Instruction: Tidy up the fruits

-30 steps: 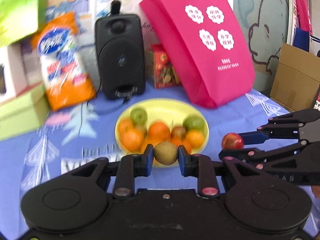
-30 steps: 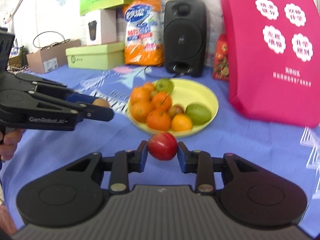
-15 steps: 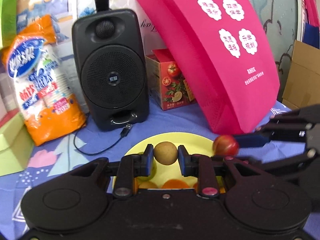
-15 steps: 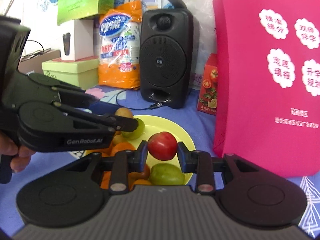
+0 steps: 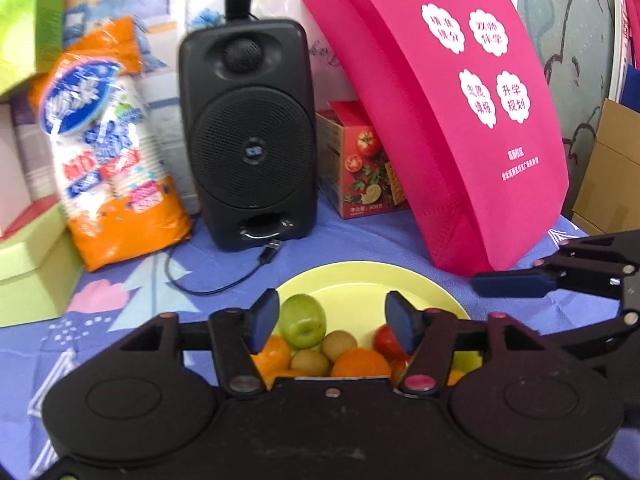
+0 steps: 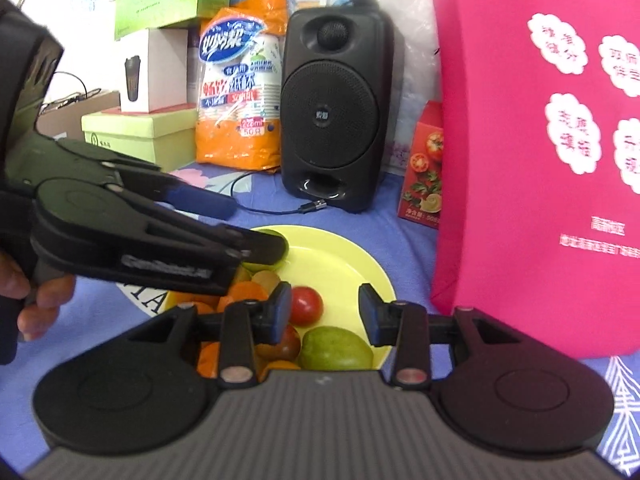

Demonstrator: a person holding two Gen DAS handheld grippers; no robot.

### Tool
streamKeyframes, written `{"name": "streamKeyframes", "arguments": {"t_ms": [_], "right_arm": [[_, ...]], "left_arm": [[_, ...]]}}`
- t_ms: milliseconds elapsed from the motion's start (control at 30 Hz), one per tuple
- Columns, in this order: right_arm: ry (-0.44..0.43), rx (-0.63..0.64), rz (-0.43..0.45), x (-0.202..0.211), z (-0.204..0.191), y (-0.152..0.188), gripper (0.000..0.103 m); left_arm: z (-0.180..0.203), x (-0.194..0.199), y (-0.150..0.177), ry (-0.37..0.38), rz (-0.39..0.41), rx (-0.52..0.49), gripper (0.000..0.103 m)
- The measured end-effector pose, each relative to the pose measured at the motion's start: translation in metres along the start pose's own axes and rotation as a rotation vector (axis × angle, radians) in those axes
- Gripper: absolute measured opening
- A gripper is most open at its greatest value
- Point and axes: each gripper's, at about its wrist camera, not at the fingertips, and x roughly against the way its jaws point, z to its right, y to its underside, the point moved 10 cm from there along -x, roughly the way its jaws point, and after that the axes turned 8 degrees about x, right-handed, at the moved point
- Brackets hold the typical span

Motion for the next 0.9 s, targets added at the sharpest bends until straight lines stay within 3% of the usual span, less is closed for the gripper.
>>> {"name": "streamKeyframes", "arguments": {"t_ms": [133,267,300,367,400,533,767,900], "right_arm": [[0.005,-0.025,0.026,0.028,-0.004,0.002,0.046],[0.037,-0.054,0.071,0.065,-0.011,0.005,0.074],[0.047,-0.066,0.082,0.075,-0.013,0.005,0.078],[0.082,-0.098,0.1,0.095,-0.014,0.008,0.098],[0.101,-0.114,0.105,0.105,-0.015,0.01,0.102],[0.141,-0.162,0.069,0.132,-0.023,0.019,0.103],[0.321,-0.185,0.006,0.172,-0.039,0.039,0.103],[0.332,-0.15,0.008,0.19,-0.059,0.053,0.103]], "left_arm": [[0.005,0.035,0.001,-0.033,0.038,0.006,0.085],[0.012,0.074,0.006,-0.086,0.083,0.006,0.103],[0.013,0.084,0.008,-0.106,0.091,0.007,0.103],[0.013,0.102,0.013,-0.138,0.098,0.018,0.103],[0.014,0.111,0.016,-0.15,0.1,0.023,0.103],[0.016,0.143,0.03,-0.187,0.102,0.043,0.103],[0.015,0.198,0.067,-0.243,0.1,0.1,0.103],[0.017,0.226,0.09,-0.242,0.105,0.142,0.103]]}}
